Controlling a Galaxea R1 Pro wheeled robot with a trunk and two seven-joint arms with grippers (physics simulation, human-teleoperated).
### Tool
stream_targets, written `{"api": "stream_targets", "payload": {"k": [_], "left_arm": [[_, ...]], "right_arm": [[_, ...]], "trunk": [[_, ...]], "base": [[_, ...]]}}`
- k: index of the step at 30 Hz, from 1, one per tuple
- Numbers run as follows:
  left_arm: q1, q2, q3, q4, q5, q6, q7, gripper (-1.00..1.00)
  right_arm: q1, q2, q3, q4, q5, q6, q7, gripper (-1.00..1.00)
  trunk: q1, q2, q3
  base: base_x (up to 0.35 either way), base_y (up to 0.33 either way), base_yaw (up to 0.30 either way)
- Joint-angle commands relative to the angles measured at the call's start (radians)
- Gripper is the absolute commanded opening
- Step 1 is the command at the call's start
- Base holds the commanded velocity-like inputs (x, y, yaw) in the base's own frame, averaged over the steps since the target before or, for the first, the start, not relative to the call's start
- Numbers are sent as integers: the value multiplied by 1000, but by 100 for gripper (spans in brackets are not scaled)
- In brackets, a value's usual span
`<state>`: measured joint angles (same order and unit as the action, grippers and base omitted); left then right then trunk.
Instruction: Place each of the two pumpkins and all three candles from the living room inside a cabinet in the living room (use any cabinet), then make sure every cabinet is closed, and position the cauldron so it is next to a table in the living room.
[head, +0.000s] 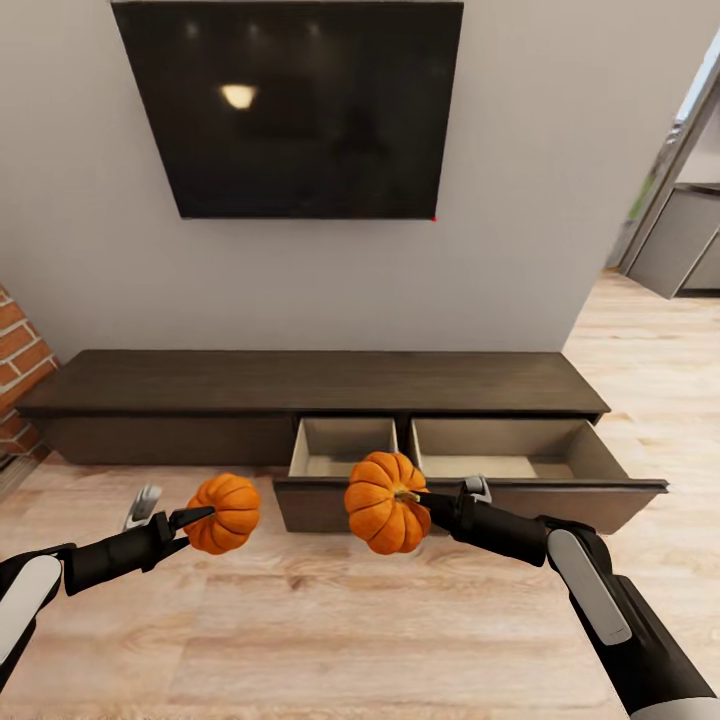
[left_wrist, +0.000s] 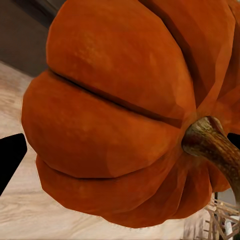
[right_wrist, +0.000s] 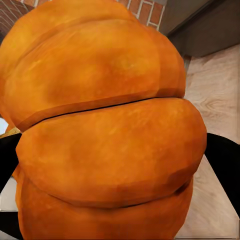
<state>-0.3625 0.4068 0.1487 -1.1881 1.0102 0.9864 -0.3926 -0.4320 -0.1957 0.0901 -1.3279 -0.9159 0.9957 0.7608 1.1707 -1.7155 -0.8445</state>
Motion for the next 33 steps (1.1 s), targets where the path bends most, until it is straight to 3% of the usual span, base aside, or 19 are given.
{"api": "stream_targets", "payload": {"k": [1,25,33], "left_arm": [[-1,-1,2,-1,8,8,-6,-100],[-1,-2,-3,0,-1,5,3,-100],[-1,-3,-6,-1,-2,5,3,-100]], "right_arm": [[-1,-1,0,0,-14,8,3,-100],[-1,-1,0,1,-14,8,5,-100],[-1,0,1,12,-14,7,3,-100]], "trunk": [[0,0,1],[0,0,33],[0,0,38]], "base": [[0,-342,170],[55,-342,168],[88,-342,-110]]}}
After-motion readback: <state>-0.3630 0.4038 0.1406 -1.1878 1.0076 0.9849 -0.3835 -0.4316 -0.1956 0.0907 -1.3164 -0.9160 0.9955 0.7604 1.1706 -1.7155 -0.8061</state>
